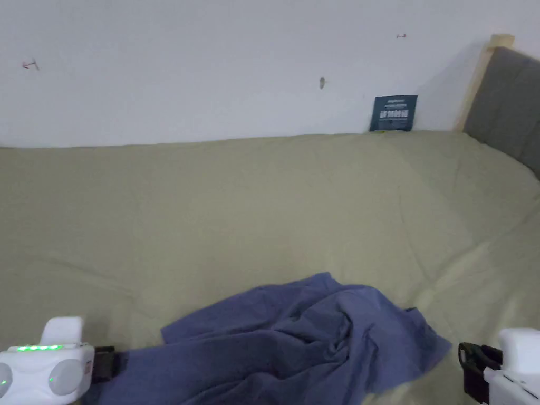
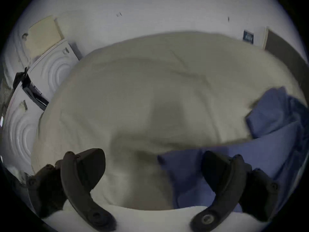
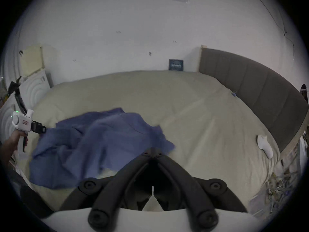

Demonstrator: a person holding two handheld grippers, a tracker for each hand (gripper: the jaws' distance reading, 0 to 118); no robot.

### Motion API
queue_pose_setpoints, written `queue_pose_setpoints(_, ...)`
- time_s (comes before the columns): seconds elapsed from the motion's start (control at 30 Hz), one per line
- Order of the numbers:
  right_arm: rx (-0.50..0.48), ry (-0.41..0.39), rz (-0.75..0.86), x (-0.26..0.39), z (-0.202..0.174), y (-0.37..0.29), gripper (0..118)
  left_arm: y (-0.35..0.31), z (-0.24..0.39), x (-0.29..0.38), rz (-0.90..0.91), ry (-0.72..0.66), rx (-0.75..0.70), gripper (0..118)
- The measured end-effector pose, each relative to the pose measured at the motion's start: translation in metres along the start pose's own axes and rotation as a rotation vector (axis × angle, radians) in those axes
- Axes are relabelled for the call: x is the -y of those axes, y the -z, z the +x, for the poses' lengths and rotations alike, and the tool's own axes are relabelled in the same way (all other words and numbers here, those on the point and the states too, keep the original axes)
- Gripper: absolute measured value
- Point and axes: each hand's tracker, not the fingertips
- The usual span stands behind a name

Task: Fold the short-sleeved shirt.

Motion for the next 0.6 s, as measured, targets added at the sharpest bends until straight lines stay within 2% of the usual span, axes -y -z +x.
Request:
queue_pose_setpoints(0.03, 0.023, -0.010, -0.018, 0.000, 0.007, 0.008, 1, 0.004, 0.003, 0.003, -0.013, 0.022, -0.002, 112)
queue_pose_setpoints(0.1, 0.051, -0.020, -0.045, 0.001, 0.023, 0.028, 1, -0.006, -0.002, 0.006, 0.041, -0.033, 0.030, 106)
queue_pose_setpoints(0.13, 0.058, -0.024, -0.076, 0.000, 0.027, 0.041, 1, -0.013, -0.005, 0.007, 0.046, -0.044, 0.115, 72)
queue_pose_setpoints(0.17, 0.060, -0.028, -0.107, -0.002, 0.031, 0.056, 3, -0.023, -0.005, 0.009, 0.089, -0.083, 0.252, 29)
queue_pose_setpoints(0.2, 0.056, -0.031, -0.118, -0.004, 0.033, 0.072, 9, -0.037, -0.002, 0.012, 0.133, -0.063, 0.156, 0)
queue_pose_setpoints(0.23, 0.046, -0.039, -0.136, -0.003, 0.034, 0.084, 46, -0.044, -0.001, 0.014, 0.156, -0.010, 0.085, 0)
queue_pose_setpoints(0.27, 0.014, -0.047, -0.145, -0.005, 0.036, 0.100, 76, -0.050, -0.002, 0.014, 0.150, -0.019, 0.112, 0)
queue_pose_setpoints(0.3, -0.040, -0.055, -0.189, -0.005, 0.035, 0.114, 83, -0.056, -0.005, 0.014, 0.141, -0.055, 0.167, 0)
queue_pose_setpoints(0.37, -0.061, -0.088, -0.207, -0.005, 0.029, 0.137, 83, -0.069, -0.003, 0.015, 0.146, -0.064, 0.176, 0)
queue_pose_setpoints(0.43, -0.024, -0.146, -0.250, -0.001, 0.021, 0.158, 80, -0.079, -0.004, 0.015, 0.171, -0.056, 0.167, 0)
queue_pose_setpoints(0.47, -0.026, -0.170, -0.303, 0.001, 0.018, 0.164, 65, -0.084, -0.005, 0.014, 0.175, -0.057, 0.170, 0)
queue_pose_setpoints(0.53, -0.148, -0.147, -0.244, -0.002, 0.015, 0.154, 8, -0.089, -0.007, 0.012, 0.190, -0.053, 0.166, 0)
queue_pose_setpoints(0.57, -0.096, -0.223, -0.218, -0.005, 0.005, 0.145, 8, -0.092, -0.008, 0.011, 0.194, -0.050, 0.162, 0)
queue_pose_setpoints(0.6, -0.050, -0.267, -0.200, -0.007, -0.003, 0.135, 8, -0.098, -0.009, 0.009, 0.205, -0.055, 0.162, 0)
